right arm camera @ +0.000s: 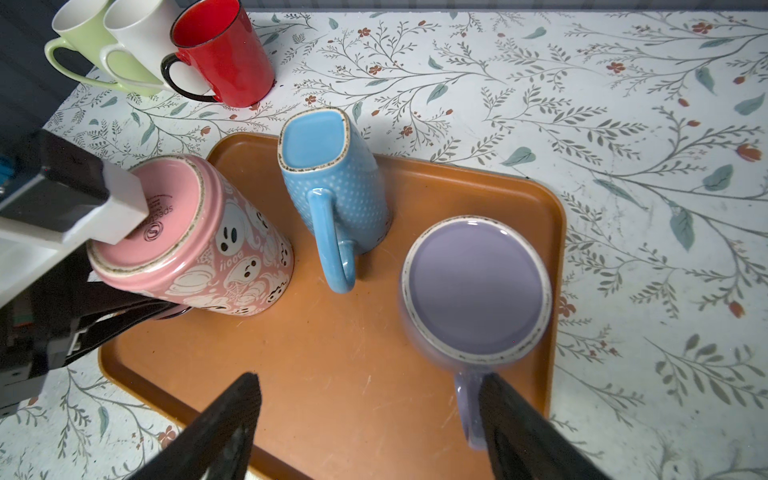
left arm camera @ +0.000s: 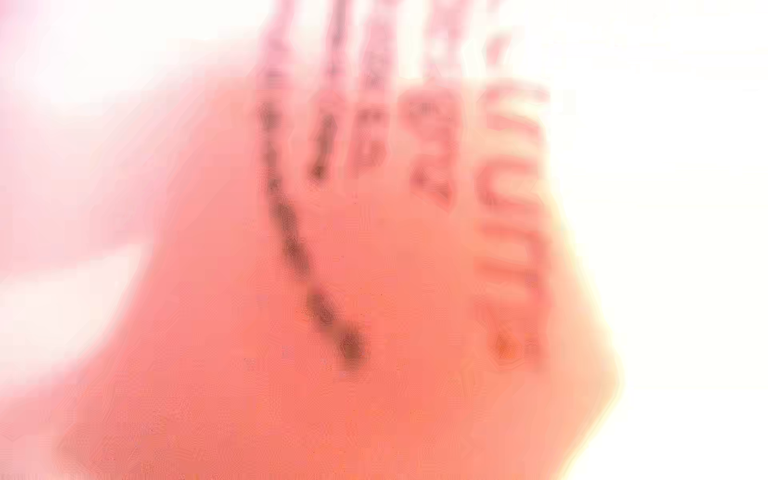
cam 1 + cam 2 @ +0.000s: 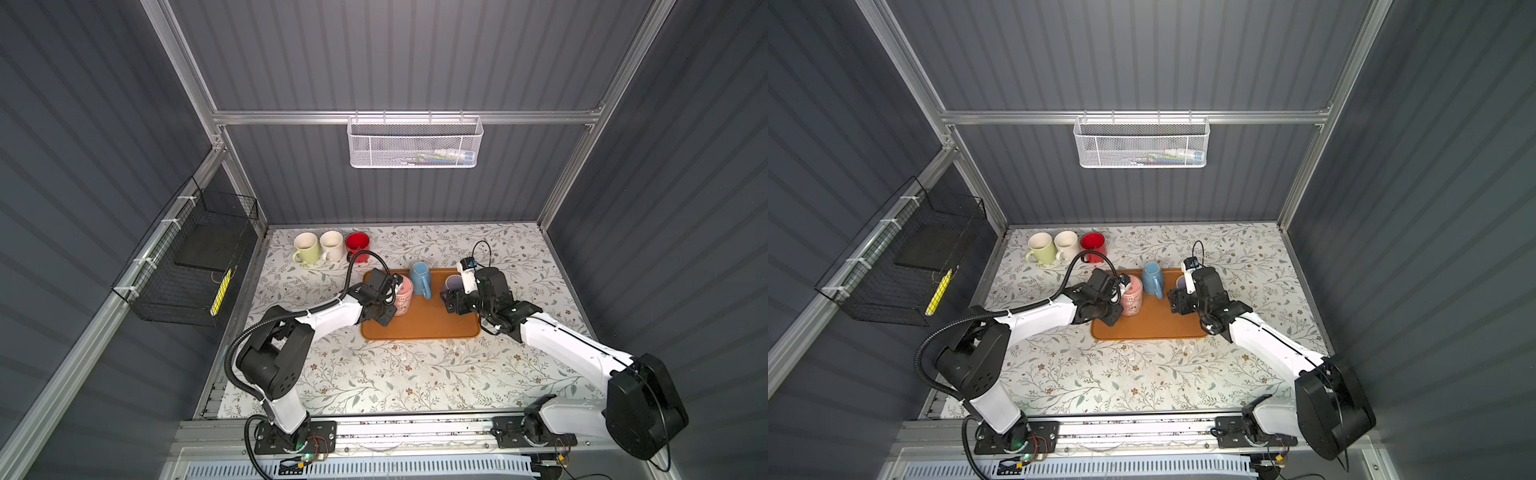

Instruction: Turn the mug right side up

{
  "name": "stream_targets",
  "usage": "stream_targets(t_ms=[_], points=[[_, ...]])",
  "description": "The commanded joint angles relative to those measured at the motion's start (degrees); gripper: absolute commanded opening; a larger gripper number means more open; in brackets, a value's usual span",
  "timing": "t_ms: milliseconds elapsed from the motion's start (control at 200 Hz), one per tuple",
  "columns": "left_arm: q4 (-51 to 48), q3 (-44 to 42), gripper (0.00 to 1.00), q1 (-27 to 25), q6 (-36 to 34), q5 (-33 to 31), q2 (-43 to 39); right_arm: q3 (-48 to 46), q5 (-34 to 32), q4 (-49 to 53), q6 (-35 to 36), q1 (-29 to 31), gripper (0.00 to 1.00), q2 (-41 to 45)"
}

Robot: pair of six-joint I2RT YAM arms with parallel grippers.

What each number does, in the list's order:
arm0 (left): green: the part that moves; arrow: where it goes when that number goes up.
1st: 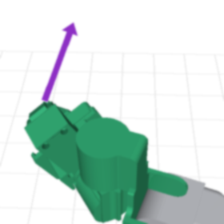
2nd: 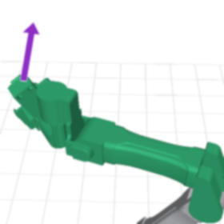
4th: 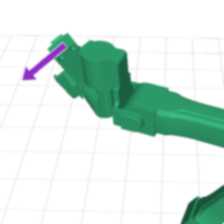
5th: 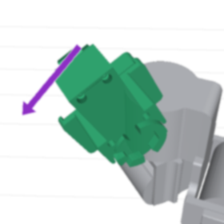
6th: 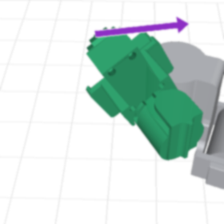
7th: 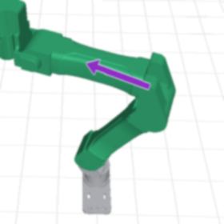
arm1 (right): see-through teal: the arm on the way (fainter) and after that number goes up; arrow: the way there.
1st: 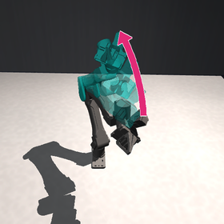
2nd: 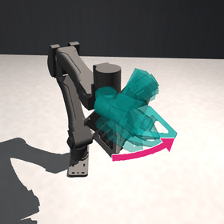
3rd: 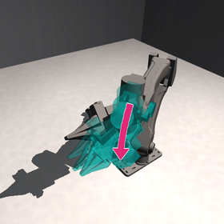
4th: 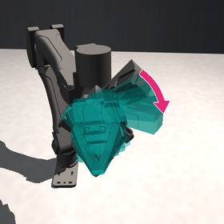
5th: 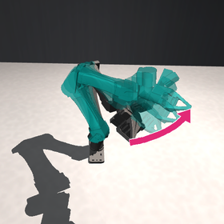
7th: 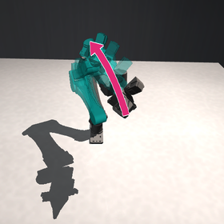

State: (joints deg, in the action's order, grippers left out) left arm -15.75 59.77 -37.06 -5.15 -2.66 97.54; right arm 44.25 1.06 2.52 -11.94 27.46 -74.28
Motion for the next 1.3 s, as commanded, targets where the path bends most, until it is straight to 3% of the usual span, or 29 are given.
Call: stream_targets(t_ms=[0,890,1026,1296], points=[[0.8,2.7,0.00,1.0,1.6,4.5,-4.0,-0.1,-0.7,-0.7,0.1,-0.2,0.84,0.5],[4.4,9.7,0.00,2.5,4.1,10.9,-7.2,-1.1,-0.1,-1.5,-1.0,-0.7,0.84,2.7],[5.5,10.4,0.00,3.1,5.5,13.5,-8.9,-3.5,4.7,-4.5,-3.2,-3.4,0.85,6.2],[8.6,12.2,0.00,3.6,9.4,20.2,-12.2,-9.5,21.3,-14.1,-8.0,-9.5,0.86,14.1]])
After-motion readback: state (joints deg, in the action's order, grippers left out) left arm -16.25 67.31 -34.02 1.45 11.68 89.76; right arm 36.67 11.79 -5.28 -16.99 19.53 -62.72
